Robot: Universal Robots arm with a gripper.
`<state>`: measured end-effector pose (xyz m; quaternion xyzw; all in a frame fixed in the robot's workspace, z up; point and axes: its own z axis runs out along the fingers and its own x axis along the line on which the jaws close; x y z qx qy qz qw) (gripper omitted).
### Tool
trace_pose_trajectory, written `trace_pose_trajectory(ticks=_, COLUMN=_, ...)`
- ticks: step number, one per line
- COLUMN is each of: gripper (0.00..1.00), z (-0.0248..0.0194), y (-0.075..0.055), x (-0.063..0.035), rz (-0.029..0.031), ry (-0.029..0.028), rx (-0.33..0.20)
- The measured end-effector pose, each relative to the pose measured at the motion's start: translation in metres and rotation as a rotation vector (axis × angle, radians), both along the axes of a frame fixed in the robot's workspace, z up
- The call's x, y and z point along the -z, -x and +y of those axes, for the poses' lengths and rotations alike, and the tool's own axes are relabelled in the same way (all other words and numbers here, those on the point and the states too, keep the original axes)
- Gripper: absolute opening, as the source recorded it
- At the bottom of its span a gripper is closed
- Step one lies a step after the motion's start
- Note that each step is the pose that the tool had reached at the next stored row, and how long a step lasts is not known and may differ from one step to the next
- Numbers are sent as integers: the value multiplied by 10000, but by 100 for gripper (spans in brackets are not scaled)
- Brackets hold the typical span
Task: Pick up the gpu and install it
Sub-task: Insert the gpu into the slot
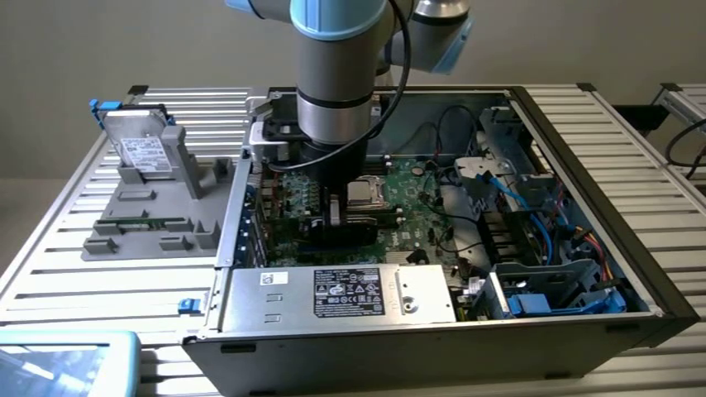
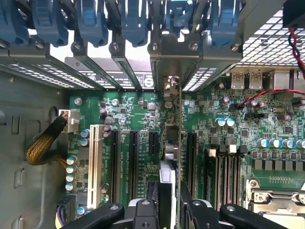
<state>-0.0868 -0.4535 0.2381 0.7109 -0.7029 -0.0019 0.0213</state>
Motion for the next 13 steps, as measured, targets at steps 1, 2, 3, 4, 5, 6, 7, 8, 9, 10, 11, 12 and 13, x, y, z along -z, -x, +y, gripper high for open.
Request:
trace_pose_trajectory(ticks=1, gripper=28, z=0, y=0, x=2, rz=0, ry=0, rx=0)
trace_pose_trajectory(ticks=2, gripper=28, z=0, y=0, x=4, rz=0, ry=0, rx=0)
trace_pose_trajectory(ticks=3, gripper=28, z=0, y=0, x=7, rz=-1, ry=-2, rx=0)
trace_pose_trajectory(ticks=4, gripper=28, z=0, y=0, x=8, rz=-1, ry=-2, rx=0)
trace_pose_trajectory(ticks=5, gripper=28, z=0, y=0, x=9, rz=0, ry=-1, rx=0)
trace_pose_trajectory(ticks=6, gripper=28, z=0, y=0, x=9, rz=0, ry=0, rx=0)
trace_pose_trajectory(ticks=7, gripper=28, z=1, y=0, x=12, rz=-3, ry=-6, rx=0)
trace_pose_trajectory(ticks=8, gripper=28, z=1, y=0, x=14, rz=-5, ry=-11, rx=0)
trace_pose_trajectory(ticks=9, gripper=28, z=1, y=0, x=14, rz=-5, ry=-11, rx=0)
trace_pose_trajectory(ticks=10, gripper=28, z=1, y=0, x=14, rz=-5, ry=-9, rx=0)
trace_pose_trajectory(ticks=11, gripper=28, z=1, y=0, x=12, rz=-3, ry=-7, rx=1)
trace_pose_trajectory(ticks=12, gripper=28, z=1, y=0, x=12, rz=-3, ry=-6, rx=0)
trace_pose_trajectory(ticks=13, gripper=28, z=0, y=0, x=11, rz=-2, ry=-5, rx=0)
